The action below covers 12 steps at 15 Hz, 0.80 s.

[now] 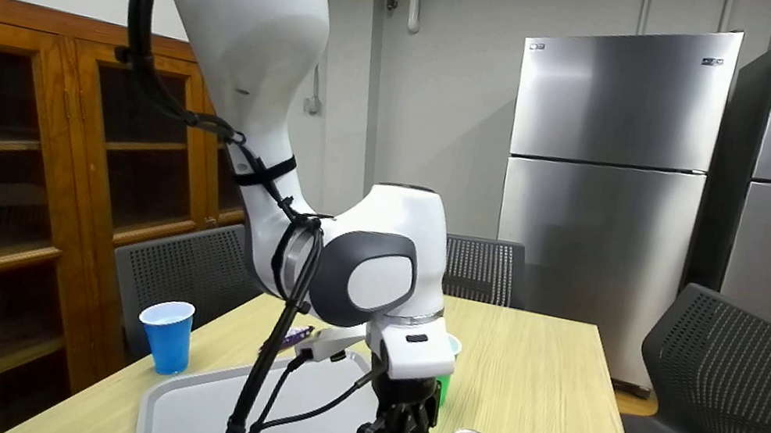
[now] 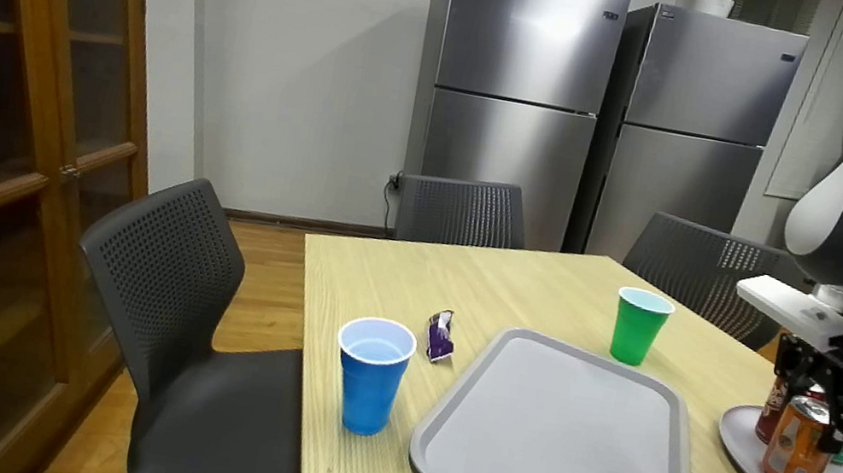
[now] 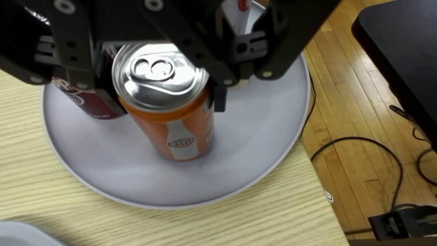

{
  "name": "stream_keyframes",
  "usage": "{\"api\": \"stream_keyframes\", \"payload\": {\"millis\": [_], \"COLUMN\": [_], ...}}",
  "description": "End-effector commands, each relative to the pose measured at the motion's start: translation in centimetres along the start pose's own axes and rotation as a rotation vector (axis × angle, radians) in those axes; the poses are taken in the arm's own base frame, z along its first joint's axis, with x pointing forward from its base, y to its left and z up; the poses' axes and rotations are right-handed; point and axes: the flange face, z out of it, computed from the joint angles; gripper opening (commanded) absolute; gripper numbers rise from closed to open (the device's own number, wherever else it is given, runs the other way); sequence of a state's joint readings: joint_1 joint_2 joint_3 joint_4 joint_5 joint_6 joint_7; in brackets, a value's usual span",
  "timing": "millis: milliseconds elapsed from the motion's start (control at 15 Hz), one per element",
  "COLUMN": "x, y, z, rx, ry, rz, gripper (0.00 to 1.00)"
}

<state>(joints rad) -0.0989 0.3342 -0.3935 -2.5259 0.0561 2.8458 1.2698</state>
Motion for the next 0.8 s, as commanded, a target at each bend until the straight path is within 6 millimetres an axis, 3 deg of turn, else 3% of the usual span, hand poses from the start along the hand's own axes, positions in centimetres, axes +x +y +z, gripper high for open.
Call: {"api": "stream_keyframes", "payload": {"millis": [0, 333, 733], "x": [-1.2, -4.2, -10.1], "y": [0.3, -0.3, -0.7], "z": [-2.5, -4.4, -6.0], "rx": [0.05, 0.086, 0.116], "ry": [-0.004, -0.011, -0.03], "rz": [-0.071, -0.178, -0.355], "gripper": [0.38, 0.38, 0.38]}}
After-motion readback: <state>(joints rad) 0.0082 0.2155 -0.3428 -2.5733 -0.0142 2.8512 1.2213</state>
